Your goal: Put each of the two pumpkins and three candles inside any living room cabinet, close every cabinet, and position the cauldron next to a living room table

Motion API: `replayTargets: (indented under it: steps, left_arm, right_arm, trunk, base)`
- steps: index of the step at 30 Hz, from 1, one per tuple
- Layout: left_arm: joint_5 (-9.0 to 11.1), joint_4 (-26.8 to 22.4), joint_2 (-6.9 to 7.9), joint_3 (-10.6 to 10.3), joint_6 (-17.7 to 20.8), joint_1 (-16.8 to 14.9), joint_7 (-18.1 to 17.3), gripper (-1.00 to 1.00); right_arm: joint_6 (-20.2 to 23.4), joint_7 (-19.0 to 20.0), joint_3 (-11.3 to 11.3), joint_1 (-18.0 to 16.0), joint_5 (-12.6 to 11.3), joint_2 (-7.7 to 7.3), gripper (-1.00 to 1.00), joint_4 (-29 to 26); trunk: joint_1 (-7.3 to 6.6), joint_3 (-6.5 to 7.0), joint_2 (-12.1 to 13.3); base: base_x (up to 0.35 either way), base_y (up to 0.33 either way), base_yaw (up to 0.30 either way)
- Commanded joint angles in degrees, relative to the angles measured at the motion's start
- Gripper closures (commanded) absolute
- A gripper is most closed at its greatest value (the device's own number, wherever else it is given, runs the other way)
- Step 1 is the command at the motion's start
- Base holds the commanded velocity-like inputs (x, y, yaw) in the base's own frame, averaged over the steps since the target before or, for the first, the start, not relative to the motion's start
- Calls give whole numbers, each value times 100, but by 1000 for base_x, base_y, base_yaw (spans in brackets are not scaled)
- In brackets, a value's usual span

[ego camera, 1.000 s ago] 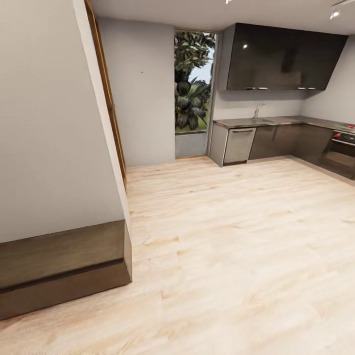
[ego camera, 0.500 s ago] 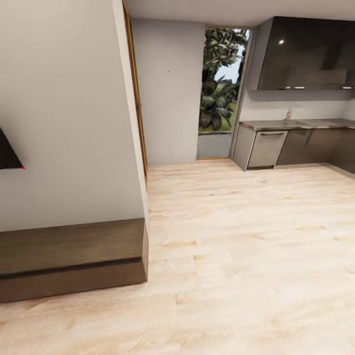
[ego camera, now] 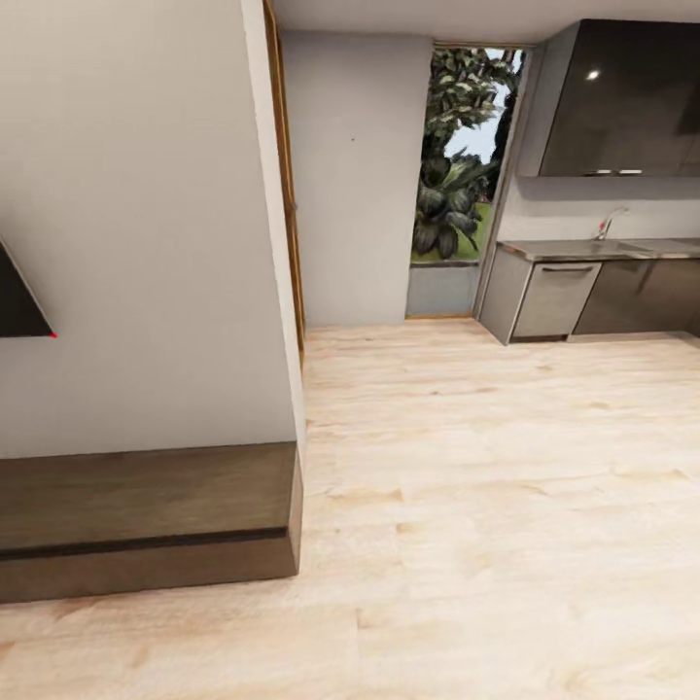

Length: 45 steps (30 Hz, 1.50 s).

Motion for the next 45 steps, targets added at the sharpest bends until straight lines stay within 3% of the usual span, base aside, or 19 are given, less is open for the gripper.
replayTargets:
  steps: [1,18,20,23,25,28,29,31,35,37,39,40,42,45]
  left_arm:
    - [53,2,2,-36,-24,-2,28,-100]
    - [91,-13,33,0,-20,-5,-29,-100]
    - [103,-68,123,25,4,-3,-284,-100]
    - [163,-379,530,88,373,-4,-1313,-100]
    - [364,-668,850,327,957,-3,-1992,-100]
    - [734,-1121,1455,956,1938,-4,-2888,-100]
    - [840,-1575,1966,1263,2529,-4,-3201,-100]
    - [873,-2100,2309,1604,3199,-5,-3311,-100]
    - [887,-2935,2453,2412,3869,-5,-3410,-100]
    - [953,-3218,2489,2685,4157,-5,-3569,-100]
    - [1221,-3363,2555,2989,4507,-5,-3803,-100]
    - [1488,-3400,2596,3182,4682,-5,-3919,-100]
    - [1773,-3414,2618,3320,4799,-5,-4017,-100]
    - [1974,-3398,2575,3390,4853,-5,-4027,-100]
  right_arm:
    - [-30,14,-36,-4,1,5,-100,3]
    - [-56,49,-9,1,13,-57,-100,33]
    - [-55,46,-11,-1,11,-56,-100,31]
    - [-62,44,-16,-1,10,-36,-100,23]
    - [-63,44,-18,1,10,-22,-100,19]
    - [-62,44,-17,0,5,-36,-100,15]
    - [-66,44,-18,1,5,-41,-100,13]
    - [-75,44,-19,-1,3,-47,-100,10]
    - [-81,39,-20,4,1,-55,-100,4]
    - [-81,37,-25,0,1,-56,-100,4]
    - [-81,36,-26,3,1,-56,-100,4]
    - [-81,36,-31,4,1,-56,-100,3]
    - [-81,40,-42,2,1,-63,-100,3]
    - [-84,82,-43,11,-4,-72,-100,-109]
  trunk:
    - [4,-6,-3]
    - [4,-6,-3]
    - [4,-6,-3]
    - [4,-6,-3]
    - [4,-6,-3]
    - [4,-6,-3]
    - [4,-6,-3]
    - [4,-6,-3]
    - [4,-6,-3]
    - [4,-6,-3]
    - [4,-6,-3]
    - [4,-6,-3]
    - [4,-6,-3]
    - [4,-6,-3]
  base:
    - [328,-2,1]
    - [83,21,0]
    - [0,0,0]
    - [0,0,0]
    - [0,0,0]
    - [0,0,0]
    - [0,0,0]
    - [0,0,0]
    - [0,0,0]
    - [0,0,0]
    - [0,0,0]
    - [0,0,0]
    - [0,0,0]
    - [0,0,0]
